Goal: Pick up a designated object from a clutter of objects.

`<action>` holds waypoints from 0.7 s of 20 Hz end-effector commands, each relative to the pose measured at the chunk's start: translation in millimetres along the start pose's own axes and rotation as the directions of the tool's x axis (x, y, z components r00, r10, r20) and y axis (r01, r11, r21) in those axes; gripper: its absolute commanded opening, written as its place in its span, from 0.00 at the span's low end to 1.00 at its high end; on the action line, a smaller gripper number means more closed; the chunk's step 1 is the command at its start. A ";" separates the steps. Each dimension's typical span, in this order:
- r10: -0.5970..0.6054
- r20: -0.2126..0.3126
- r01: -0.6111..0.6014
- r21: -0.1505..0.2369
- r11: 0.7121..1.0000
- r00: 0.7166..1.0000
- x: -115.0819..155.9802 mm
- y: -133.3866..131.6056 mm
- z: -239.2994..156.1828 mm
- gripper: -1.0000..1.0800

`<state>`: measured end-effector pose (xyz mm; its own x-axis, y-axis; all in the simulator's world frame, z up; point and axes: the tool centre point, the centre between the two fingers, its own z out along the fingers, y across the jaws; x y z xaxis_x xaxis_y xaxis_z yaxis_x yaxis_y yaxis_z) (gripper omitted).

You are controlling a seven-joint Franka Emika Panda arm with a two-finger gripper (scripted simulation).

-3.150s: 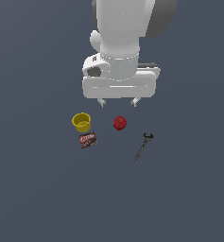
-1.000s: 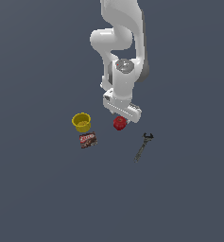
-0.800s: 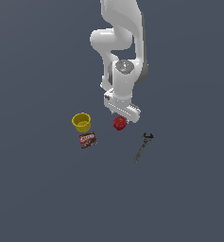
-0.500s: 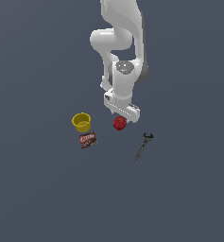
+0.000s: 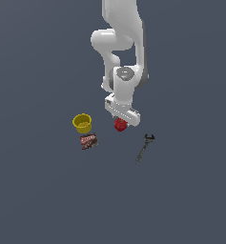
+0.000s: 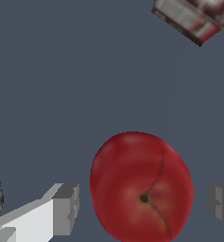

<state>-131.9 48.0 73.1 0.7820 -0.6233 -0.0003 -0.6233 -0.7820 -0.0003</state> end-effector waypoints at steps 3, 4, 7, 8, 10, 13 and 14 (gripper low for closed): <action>0.001 0.000 -0.001 0.000 1.000 1.000 -0.5 0.4 17.4 0.96; 0.001 0.000 -0.001 0.000 1.000 1.000 -0.5 0.4 20.2 0.96; 0.002 0.000 -0.002 0.000 1.000 1.000 -0.4 0.5 25.9 0.96; 0.002 0.000 -0.002 0.000 1.000 1.000 -0.4 0.4 27.0 0.96; 0.002 0.000 -0.002 0.000 1.000 1.000 -0.2 0.2 27.9 0.96; 0.002 0.000 -0.002 0.000 1.000 1.000 0.1 -0.1 26.9 0.96; 0.002 0.000 -0.002 0.000 1.000 1.000 0.1 -0.1 26.9 0.00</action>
<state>-132.1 48.0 45.9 0.7808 -0.6247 -0.0006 -0.6247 -0.7808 0.0003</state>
